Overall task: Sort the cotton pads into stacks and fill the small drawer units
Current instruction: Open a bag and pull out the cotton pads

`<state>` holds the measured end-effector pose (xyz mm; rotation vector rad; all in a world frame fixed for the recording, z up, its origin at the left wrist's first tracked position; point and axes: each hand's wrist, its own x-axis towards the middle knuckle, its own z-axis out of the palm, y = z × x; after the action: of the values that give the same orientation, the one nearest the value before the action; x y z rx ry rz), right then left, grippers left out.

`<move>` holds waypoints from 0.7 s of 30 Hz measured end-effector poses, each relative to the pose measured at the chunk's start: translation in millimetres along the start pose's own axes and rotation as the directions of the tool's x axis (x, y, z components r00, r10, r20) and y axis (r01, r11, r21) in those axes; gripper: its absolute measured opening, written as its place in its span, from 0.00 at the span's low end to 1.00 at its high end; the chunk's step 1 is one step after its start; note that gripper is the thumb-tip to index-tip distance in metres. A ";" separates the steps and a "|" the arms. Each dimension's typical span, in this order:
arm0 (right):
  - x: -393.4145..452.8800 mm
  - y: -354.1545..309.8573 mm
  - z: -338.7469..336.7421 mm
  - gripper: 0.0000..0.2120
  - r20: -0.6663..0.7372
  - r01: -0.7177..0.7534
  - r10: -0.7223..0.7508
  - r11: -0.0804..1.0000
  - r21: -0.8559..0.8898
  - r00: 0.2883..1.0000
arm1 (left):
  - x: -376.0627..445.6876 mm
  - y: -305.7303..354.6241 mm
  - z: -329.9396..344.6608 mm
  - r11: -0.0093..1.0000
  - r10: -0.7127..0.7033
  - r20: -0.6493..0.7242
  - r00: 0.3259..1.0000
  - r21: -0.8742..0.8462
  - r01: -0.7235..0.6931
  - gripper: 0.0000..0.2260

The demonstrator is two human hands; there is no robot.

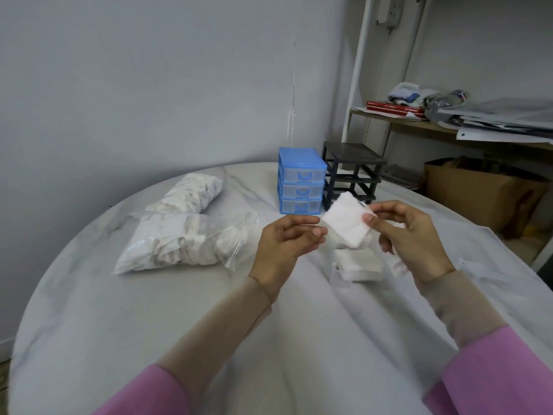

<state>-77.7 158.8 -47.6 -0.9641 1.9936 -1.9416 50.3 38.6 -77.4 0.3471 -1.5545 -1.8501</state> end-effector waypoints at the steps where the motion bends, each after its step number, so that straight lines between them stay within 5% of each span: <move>1: 3.2 1.3 -5.7 0.04 -0.020 -0.001 0.001 1.000 -0.008 1.000 | 1.2 -0.5 2.0 1.000 0.007 -0.004 1.000 0.014 -0.007 0.06; 10: 14.1 24.5 -22.7 0.06 0.022 -0.162 0.165 0.983 -0.091 0.986 | 0.4 -14.6 10.8 0.855 0.171 0.045 0.984 0.489 -0.171 0.10; 17: 16.4 34.3 -18.0 0.02 0.034 -0.051 0.068 0.929 -0.366 0.997 | -0.3 -27.3 14.7 0.517 0.318 0.305 0.898 0.738 -0.434 0.12; 21: 15.4 40.4 -13.4 0.02 0.070 0.067 -0.036 0.858 -0.510 0.997 | 0.8 -33.3 26.1 0.341 0.230 0.469 0.853 0.782 -0.522 0.17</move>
<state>-109.6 158.1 -79.7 -1.1761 2.5339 -1.3934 23.0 59.5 -102.2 0.1319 -2.4950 -0.5314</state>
